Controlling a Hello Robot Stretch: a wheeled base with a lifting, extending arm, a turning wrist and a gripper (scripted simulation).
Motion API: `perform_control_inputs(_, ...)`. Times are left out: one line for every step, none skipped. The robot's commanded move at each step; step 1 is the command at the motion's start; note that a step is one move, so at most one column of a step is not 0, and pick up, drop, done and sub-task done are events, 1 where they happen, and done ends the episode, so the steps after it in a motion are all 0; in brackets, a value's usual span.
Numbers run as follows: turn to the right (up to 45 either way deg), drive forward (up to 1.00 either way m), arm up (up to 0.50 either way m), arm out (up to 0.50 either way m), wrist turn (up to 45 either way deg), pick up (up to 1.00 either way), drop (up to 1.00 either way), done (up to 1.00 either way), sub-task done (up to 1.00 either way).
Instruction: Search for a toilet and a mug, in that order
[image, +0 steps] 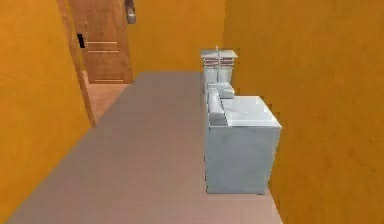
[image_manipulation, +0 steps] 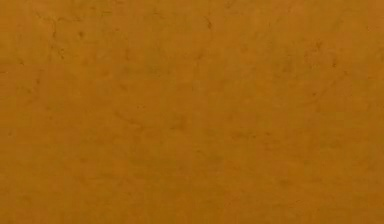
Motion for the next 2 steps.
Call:
perform_control_inputs(21.0,0.0,0.0,0.0,0.0,0.0,0.0,0.0,0.0)
perform_control_inputs(0.0,0.05,0.0,0.0,0.0,0.0,0.0,0.0,0.0)
